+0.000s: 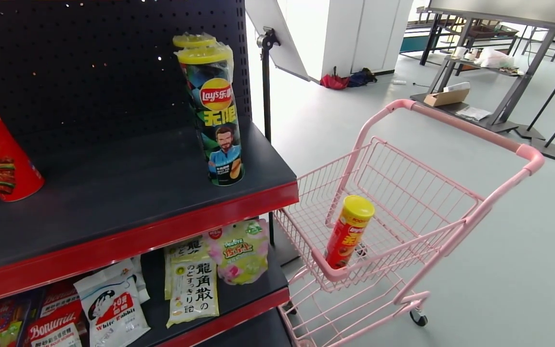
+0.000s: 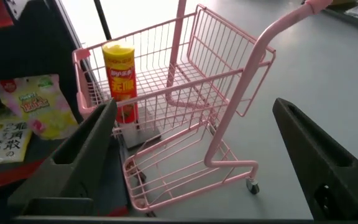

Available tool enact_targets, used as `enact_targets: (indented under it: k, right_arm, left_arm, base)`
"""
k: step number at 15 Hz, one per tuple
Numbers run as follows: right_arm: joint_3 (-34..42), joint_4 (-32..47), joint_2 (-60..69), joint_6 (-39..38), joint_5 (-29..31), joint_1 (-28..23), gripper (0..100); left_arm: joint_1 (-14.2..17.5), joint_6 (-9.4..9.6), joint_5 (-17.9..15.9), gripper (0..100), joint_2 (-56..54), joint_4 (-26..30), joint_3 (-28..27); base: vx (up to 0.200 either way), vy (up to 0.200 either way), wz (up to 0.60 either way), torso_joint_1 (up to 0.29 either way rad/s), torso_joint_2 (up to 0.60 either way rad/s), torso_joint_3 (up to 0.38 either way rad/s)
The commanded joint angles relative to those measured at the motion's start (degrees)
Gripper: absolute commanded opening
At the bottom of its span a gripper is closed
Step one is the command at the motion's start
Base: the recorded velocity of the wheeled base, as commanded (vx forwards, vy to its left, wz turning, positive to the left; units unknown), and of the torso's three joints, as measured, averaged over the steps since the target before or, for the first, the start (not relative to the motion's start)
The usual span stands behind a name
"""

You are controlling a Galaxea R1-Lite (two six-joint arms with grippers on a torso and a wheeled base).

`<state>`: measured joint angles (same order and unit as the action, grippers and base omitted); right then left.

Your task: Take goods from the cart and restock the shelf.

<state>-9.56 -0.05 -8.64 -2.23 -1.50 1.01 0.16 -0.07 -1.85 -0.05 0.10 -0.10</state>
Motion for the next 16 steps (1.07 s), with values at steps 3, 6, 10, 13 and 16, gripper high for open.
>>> enact_targets:
  k: [3,6,10,13,16]
  right_arm:
    - [-21.56,-15.77,-59.47,-6.82,-2.46,8.66,100]
    - [-18.48,-38.89,-82.94,-7.96,-1.84,11.38,100]
    - [-19.36,-48.2,-94.89,-7.79,-1.75,14.81,100]
    - [-18.83,-48.38,-95.68,-8.4,-2.02,17.8,100]
    - [-19.53,-48.38,-96.3,-8.23,-1.93,21.31,100]
  left_arm:
    - [0.02,-0.01,0.01,100,0.05,-0.01,0.01]
    - [0.02,-0.01,0.01,100,0.05,-0.01,0.01]
    - [0.02,0.16,0.01,100,0.05,-0.01,0.01]
    - [0.02,1.04,0.8,100,0.05,-0.1,0.01]
    - [0.02,1.39,0.97,100,0.05,-0.1,0.01]
  base:
    - [0.0,0.0,0.0,0.0,0.0,0.0]
    - [0.0,0.0,0.0,0.0,0.0,0.0]
    - [0.0,0.0,0.0,0.0,0.0,0.0]
    - [0.0,0.0,0.0,0.0,0.0,0.0]
    - [0.0,0.0,0.0,0.0,0.0,0.0]
